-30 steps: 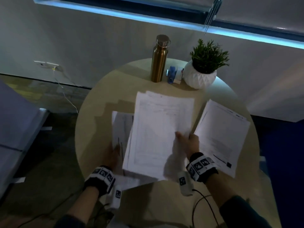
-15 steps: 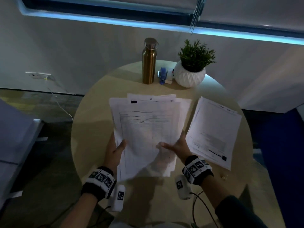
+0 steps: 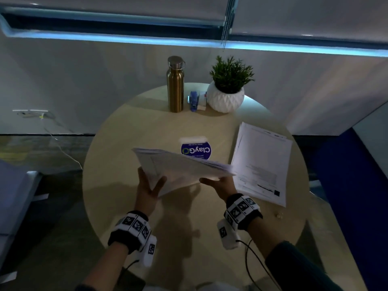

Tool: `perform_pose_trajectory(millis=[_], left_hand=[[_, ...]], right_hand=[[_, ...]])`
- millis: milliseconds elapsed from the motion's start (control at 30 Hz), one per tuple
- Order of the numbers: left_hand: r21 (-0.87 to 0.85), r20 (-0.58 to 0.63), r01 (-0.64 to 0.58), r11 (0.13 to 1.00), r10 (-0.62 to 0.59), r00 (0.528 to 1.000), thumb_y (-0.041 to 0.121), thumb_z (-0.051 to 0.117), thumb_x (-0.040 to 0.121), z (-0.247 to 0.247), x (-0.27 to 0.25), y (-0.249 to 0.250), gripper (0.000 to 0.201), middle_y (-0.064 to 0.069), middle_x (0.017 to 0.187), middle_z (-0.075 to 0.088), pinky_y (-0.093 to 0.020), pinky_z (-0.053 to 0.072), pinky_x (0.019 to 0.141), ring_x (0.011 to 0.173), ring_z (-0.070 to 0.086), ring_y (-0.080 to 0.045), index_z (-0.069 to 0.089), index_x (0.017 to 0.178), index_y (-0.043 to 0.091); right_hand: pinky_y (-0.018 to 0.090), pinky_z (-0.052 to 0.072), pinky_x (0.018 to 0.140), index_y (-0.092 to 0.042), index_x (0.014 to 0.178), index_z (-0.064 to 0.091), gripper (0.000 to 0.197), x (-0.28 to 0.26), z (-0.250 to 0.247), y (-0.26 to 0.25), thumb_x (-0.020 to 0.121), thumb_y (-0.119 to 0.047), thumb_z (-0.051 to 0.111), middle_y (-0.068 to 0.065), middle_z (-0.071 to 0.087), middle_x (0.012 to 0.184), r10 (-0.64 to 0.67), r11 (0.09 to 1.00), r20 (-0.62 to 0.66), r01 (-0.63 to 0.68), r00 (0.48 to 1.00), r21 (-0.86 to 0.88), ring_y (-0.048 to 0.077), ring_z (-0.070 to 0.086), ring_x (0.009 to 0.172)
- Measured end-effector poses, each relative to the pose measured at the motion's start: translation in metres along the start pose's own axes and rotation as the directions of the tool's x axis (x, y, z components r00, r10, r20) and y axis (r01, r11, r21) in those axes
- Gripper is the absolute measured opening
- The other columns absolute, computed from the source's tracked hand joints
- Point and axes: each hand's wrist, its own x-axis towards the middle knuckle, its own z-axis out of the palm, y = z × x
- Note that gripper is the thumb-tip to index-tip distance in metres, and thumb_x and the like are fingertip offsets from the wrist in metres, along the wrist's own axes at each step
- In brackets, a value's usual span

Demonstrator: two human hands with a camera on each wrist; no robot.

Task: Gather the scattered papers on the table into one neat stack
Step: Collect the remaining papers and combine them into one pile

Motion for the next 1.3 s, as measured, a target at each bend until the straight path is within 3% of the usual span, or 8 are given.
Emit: perform_pose_trajectory(millis=[200, 300, 533, 700, 900, 1033, 1167, 1300], left_hand=[[0.053, -0.041, 0.045, 0.998, -0.043, 0.998, 0.019, 0.053, 0.091, 0.002, 0.006, 0.001, 0.083, -0.008, 0.158, 0.002, -0.017, 0.012, 0.102, 0.144, 0.01, -0.018, -0.008, 0.146, 0.008], [0.044, -0.026, 0.027, 0.999, -0.026, 0.999, 0.018, 0.051, 0.092, 0.006, 0.006, -0.002, 0.08, -0.003, 0.155, 0.011, -0.023, 0.018, 0.105, 0.138, 0.018, -0.014, -0.006, 0.146, 0.01], [0.045, 0.087, 0.09, 0.995, -0.094, 0.992, 0.013, 0.065, 0.083, 0.018, 0.015, -0.016, 0.045, -0.001, 0.109, 0.06, -0.037, 0.05, 0.08, 0.099, 0.06, -0.023, 0.04, 0.12, 0.017], [0.154, 0.23, 0.054, 0.987, -0.089, 0.969, 0.015, 0.068, 0.081, 0.076, 0.022, -0.017, 0.03, -0.003, 0.101, 0.065, -0.031, 0.052, 0.073, 0.091, 0.063, -0.02, 0.057, 0.108, 0.007], [0.19, 0.282, -0.112, 0.975, 0.055, 0.958, 0.001, 0.059, 0.085, 0.192, 0.042, 0.005, 0.017, 0.004, 0.087, 0.06, -0.017, 0.043, 0.069, 0.08, 0.058, -0.008, 0.06, 0.101, 0.009], [0.312, 0.23, -0.07, 0.947, -0.003, 0.973, 0.003, 0.058, 0.085, 0.244, 0.067, -0.002, 0.024, -0.013, 0.103, 0.064, -0.024, 0.043, 0.075, 0.092, 0.06, -0.024, 0.06, 0.109, 0.002], [0.624, 0.247, 0.011, 0.781, -0.211, 0.946, 0.017, 0.064, 0.084, 0.273, 0.075, -0.018, 0.052, -0.019, 0.136, 0.038, -0.037, 0.038, 0.1, 0.124, 0.042, -0.034, 0.042, 0.128, 0.0], [0.676, 0.214, 0.079, 0.732, -0.297, 0.931, 0.022, 0.063, 0.085, 0.286, 0.074, -0.012, 0.077, -0.02, 0.151, 0.019, -0.037, 0.027, 0.109, 0.137, 0.028, -0.034, 0.016, 0.142, -0.001]], right_hand=[[0.046, 0.055, 0.066, -0.007, 0.079, 0.062, 0.021, 0.003, 0.013, 0.002, 0.065, -0.009, 0.077, 0.024, 0.066, 0.082, -0.083, 0.996, -0.031, 0.082, 0.996, -0.019, 0.029, 0.063, 0.075], [0.045, 0.054, 0.066, 0.003, 0.086, 0.061, 0.024, 0.0, 0.022, 0.012, 0.069, -0.003, 0.077, 0.021, 0.066, 0.083, -0.045, 0.996, -0.043, 0.041, 0.998, -0.078, 0.026, 0.063, 0.074], [0.026, 0.053, 0.057, -0.02, 0.071, 0.064, 0.013, -0.005, -0.022, 0.018, 0.078, -0.02, 0.075, -0.003, 0.066, 0.067, 0.007, 0.994, -0.229, -0.031, 0.973, -0.1, 0.01, 0.062, 0.061], [0.049, 0.055, 0.076, -0.003, 0.089, 0.062, 0.021, 0.007, -0.096, 0.057, 0.084, -0.023, 0.065, 0.017, 0.068, 0.086, 0.135, 0.963, -0.438, -0.221, 0.889, -0.152, 0.033, 0.064, 0.082], [0.046, 0.052, 0.088, -0.002, 0.109, 0.054, 0.023, 0.031, -0.182, 0.057, 0.09, -0.014, 0.056, 0.016, 0.062, 0.106, 0.259, 0.953, -0.513, -0.303, 0.818, -0.003, 0.03, 0.06, 0.096], [0.042, 0.049, 0.09, -0.004, 0.11, 0.054, 0.027, 0.061, -0.219, 0.065, 0.088, -0.018, 0.059, 0.02, 0.059, 0.114, 0.331, 0.879, -0.558, -0.464, 0.761, -0.11, 0.031, 0.057, 0.095], [0.04, 0.04, 0.098, -0.007, 0.133, 0.036, 0.065, 0.077, -0.225, 0.072, 0.083, -0.032, 0.068, 0.021, 0.036, 0.139, 0.536, 0.655, -0.461, -0.693, 0.707, -0.302, 0.038, 0.043, 0.124], [0.041, 0.038, 0.104, 0.005, 0.141, 0.016, 0.093, 0.081, -0.221, 0.08, 0.076, -0.022, 0.076, 0.025, 0.032, 0.146, 0.531, 0.728, -0.494, -0.669, 0.688, -0.15, 0.038, 0.039, 0.131]])
